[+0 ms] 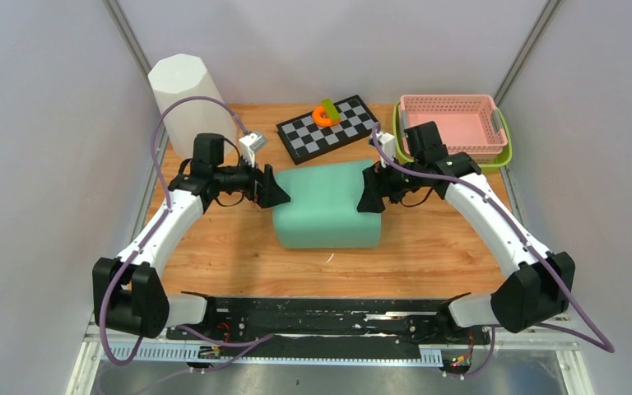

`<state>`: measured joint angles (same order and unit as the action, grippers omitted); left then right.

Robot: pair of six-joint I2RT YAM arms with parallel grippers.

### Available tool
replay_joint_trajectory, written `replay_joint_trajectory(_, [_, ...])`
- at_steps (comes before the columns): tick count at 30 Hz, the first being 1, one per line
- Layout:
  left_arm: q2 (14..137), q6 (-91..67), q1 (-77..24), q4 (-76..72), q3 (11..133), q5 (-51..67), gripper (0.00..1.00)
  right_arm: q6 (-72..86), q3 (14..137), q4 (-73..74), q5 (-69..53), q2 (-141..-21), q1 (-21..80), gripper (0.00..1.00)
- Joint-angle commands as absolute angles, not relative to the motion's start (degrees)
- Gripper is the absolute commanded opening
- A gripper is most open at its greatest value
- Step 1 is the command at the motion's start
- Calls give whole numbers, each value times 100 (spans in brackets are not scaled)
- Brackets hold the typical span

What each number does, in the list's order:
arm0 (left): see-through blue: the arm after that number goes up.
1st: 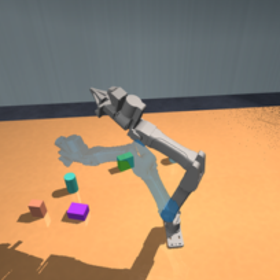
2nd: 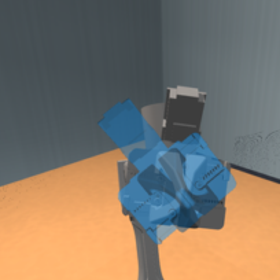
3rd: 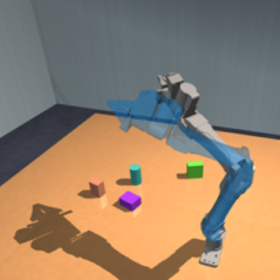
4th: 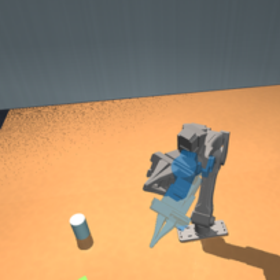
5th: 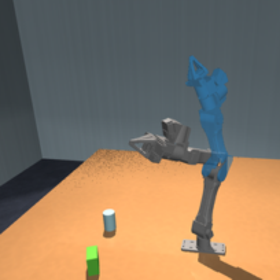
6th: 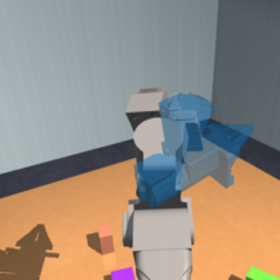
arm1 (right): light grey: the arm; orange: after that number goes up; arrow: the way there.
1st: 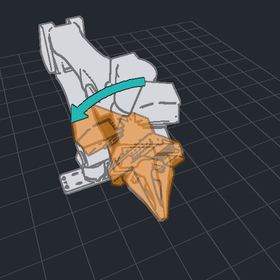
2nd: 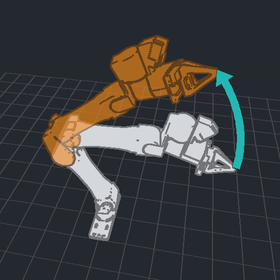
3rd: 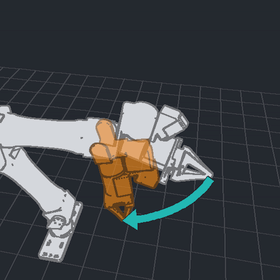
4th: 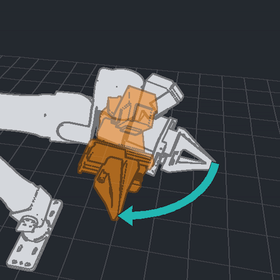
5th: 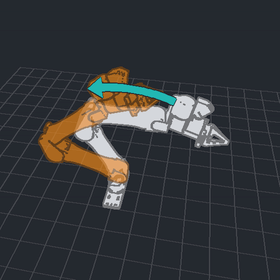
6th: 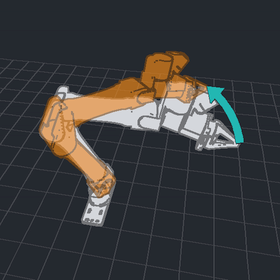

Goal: Turn the large container upside down

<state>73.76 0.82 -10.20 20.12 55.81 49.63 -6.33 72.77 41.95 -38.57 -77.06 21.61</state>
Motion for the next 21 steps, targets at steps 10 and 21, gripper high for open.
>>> replay_joint_trajectory(10, [7269, 814, -993, 3483, 6217, 5158, 100, -820, 7319, 3921, -3230, -7447, 2355, 81])
replay_joint_trajectory(21, [7405, 1296, -994, 4347, 6448, 5260, 100, -858, 7146, 3832, -3246, -7195, 2122, 80])
